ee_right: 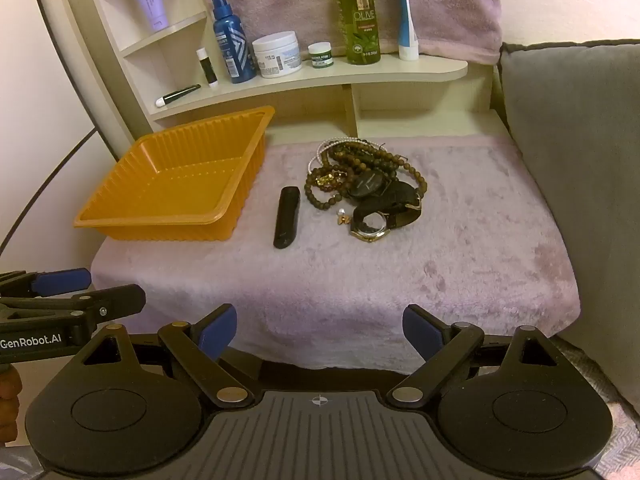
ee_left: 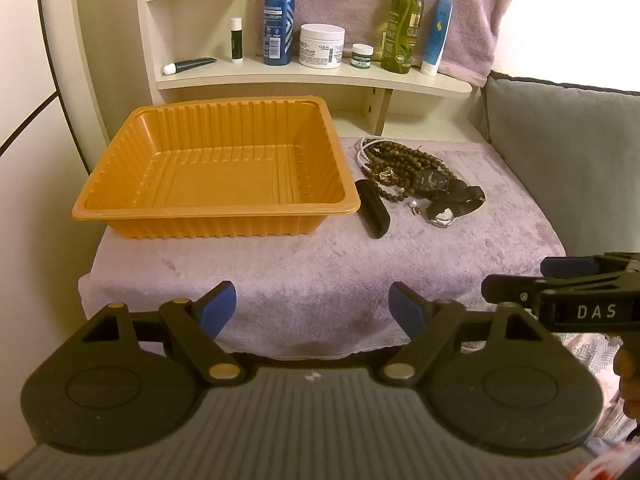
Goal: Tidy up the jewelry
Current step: 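Grasp the orange tray rim with the left gripper while the right gripper approaches the jewelry pile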
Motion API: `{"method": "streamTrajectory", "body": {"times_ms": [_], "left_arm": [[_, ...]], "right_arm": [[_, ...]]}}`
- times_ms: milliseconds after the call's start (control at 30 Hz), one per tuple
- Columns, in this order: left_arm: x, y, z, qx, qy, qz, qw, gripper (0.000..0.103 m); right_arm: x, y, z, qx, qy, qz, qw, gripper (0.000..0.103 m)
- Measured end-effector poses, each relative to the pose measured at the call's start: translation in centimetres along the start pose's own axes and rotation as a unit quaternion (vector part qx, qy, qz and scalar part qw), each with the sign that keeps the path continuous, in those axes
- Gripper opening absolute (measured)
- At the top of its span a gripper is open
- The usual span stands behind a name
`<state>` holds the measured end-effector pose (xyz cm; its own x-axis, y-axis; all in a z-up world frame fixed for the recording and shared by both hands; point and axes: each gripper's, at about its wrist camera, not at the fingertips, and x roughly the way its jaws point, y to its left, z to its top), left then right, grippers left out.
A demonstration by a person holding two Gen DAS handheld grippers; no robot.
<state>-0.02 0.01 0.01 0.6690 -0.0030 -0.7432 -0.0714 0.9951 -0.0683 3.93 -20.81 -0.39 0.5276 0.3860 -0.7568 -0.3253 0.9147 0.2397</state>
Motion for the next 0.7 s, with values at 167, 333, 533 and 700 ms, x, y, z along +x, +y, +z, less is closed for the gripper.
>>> {"method": "streamTrajectory", "body": {"times_ms": [167, 333, 533, 700], "left_arm": [[0.0, 0.0, 0.0, 0.000, 0.002, 0.001, 1.0000, 0.082], [0.2, 0.2, -0.1, -0.003, 0.006, -0.002, 1.0000, 0.082], [0.3, 0.8, -0.2, -0.015, 0.005, 0.007, 0.9998, 0.082], [0.3, 2.4, -0.1, -0.047, -0.009, 0.019, 0.9987, 0.082]], "right_arm": [[0.0, -0.2, -0.2, 0.000, 0.000, 0.000, 1.000, 0.090], [0.0, -0.5, -0.6, 0.000, -0.001, 0.001, 1.000, 0.090], [0.0, -0.1, 0.2, -0.001, -0.013, 0.007, 1.000, 0.090], [0.4, -0.8, 0.1, 0.011, -0.023, 0.021, 0.999, 0.090]]}}
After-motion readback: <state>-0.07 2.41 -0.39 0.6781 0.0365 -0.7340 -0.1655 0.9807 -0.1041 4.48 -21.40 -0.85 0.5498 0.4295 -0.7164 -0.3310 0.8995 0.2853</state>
